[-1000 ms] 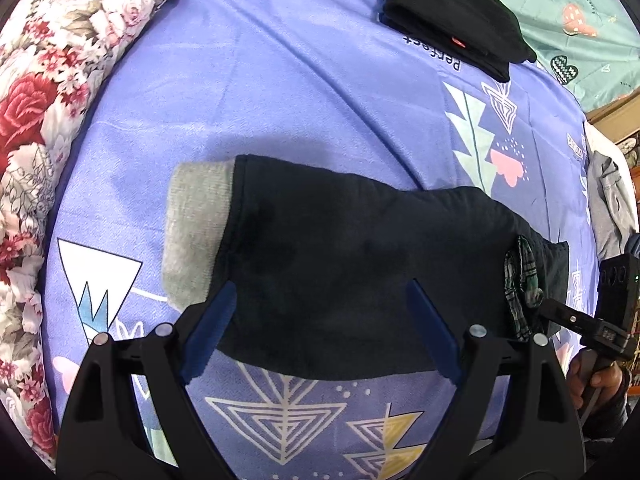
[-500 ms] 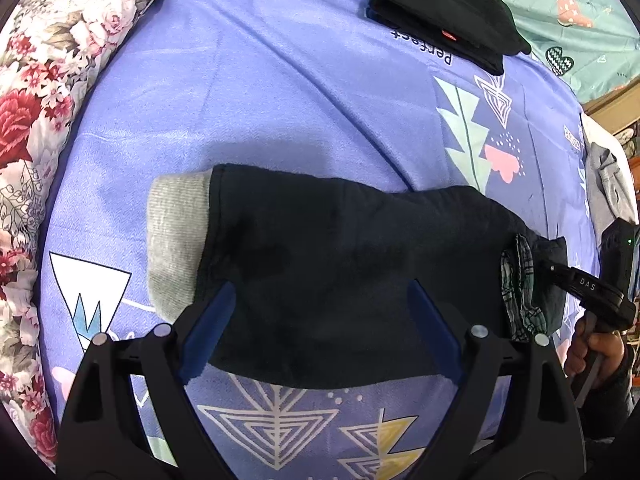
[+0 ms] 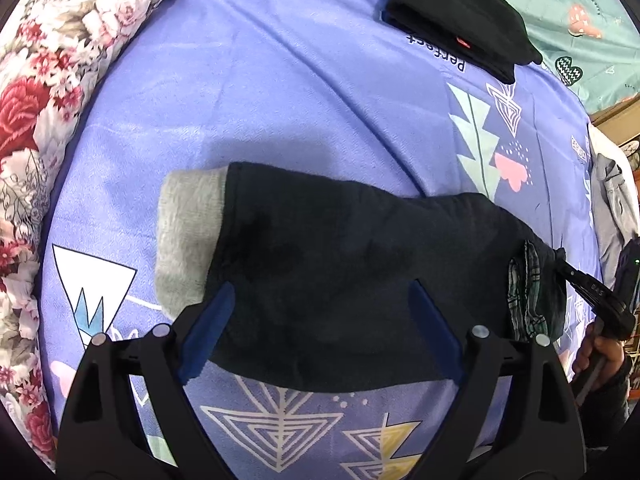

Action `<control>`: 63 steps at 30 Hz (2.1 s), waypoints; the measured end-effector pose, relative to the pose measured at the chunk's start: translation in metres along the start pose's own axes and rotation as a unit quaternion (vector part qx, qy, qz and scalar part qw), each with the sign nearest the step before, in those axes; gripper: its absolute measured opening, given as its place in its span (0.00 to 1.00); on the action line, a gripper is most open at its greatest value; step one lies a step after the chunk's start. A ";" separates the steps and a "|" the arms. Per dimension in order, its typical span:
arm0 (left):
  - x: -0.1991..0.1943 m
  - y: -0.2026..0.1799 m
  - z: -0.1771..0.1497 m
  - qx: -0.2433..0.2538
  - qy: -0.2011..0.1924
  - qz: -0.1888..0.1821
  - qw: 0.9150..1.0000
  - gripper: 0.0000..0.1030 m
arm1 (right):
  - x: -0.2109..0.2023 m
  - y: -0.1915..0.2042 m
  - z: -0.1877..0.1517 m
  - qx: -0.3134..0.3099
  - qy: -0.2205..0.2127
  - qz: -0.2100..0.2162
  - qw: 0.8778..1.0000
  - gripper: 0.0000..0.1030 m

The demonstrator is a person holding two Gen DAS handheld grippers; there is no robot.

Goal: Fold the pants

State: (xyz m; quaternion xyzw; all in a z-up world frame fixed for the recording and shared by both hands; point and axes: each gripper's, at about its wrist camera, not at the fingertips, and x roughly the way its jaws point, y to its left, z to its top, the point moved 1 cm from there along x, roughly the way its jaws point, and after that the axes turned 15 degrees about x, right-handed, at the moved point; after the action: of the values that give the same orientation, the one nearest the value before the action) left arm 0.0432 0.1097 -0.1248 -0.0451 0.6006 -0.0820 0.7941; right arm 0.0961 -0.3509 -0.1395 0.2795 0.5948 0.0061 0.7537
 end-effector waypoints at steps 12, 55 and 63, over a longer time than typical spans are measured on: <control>-0.015 0.036 -0.002 -0.056 -0.022 -0.008 0.998 0.88 | 0.019 0.076 -0.106 -0.211 0.113 -0.005 0.971 0.23; 0.034 0.090 -0.045 -0.222 0.042 -0.080 0.971 0.56 | -0.018 0.039 -0.060 -0.069 0.052 -0.004 0.996 0.55; 0.022 0.080 -0.044 -0.187 0.026 -0.066 0.980 0.19 | -0.015 0.043 -0.057 -0.077 0.053 0.006 0.996 0.55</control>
State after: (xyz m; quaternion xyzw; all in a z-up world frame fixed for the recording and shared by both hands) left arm 0.0125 0.1857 -0.1714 -0.2302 0.6211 -0.0213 0.7488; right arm 0.0545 -0.2963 -0.1158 0.2230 0.6301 0.0713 0.7403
